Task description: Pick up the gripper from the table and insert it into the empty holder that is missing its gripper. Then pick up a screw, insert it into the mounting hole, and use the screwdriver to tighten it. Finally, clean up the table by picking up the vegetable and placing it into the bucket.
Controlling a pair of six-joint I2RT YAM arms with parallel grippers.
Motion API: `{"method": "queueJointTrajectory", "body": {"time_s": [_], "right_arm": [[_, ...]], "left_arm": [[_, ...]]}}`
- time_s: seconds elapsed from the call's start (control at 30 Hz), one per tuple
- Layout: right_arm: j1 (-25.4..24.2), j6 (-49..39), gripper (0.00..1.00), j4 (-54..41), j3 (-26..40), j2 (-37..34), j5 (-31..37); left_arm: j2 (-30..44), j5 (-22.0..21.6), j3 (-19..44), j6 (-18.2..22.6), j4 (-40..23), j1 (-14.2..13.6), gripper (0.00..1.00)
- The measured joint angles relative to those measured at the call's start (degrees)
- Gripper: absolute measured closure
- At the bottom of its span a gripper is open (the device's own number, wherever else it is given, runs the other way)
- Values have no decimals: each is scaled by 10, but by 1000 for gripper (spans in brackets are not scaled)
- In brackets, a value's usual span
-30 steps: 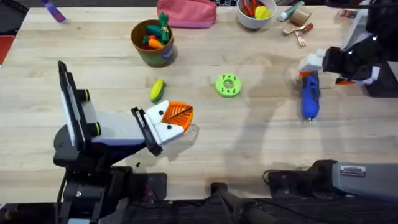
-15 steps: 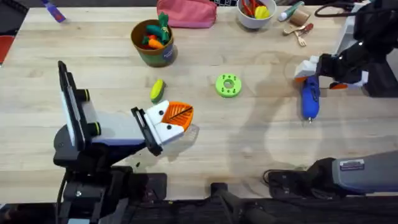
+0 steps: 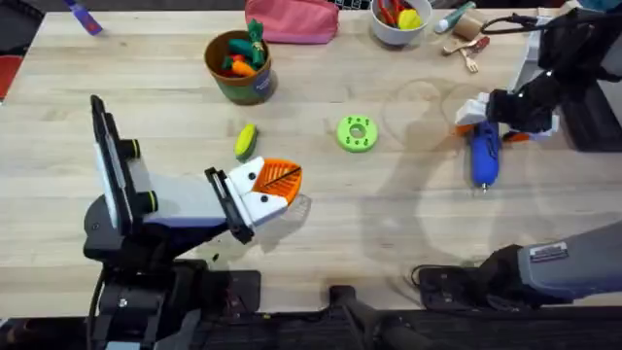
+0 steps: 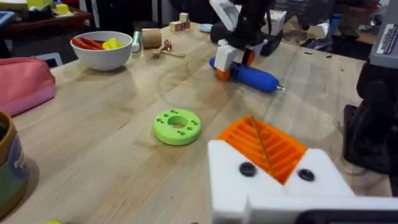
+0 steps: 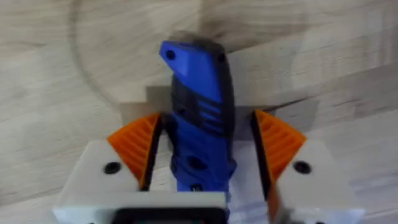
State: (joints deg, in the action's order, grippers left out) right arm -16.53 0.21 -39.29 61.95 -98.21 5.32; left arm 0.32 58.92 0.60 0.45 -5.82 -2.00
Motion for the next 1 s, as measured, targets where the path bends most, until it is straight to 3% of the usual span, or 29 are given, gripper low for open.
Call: {"method": "queueJointTrajectory", "body": {"time_s": [0.13, 0.27, 0.3, 0.73, 1.0], "right_arm": [[3, -2, 408, 2, 0, 0, -7], [2, -7, 926, 10, 0, -3, 2], [1, -4, 968, 10, 0, -5, 3], [23, -5, 977, -63, 41, 5, 4], [85, 25, 977, -61, 95, 119, 4]], "left_arm": [[0, 0, 0, 0, 0, 0, 986], [0, 0, 0, 0, 0, 0, 986], [0, 0, 0, 0, 0, 0, 986], [0, 0, 0, 0, 0, 0, 986], [0, 0, 0, 0, 0, 0, 986]]}}
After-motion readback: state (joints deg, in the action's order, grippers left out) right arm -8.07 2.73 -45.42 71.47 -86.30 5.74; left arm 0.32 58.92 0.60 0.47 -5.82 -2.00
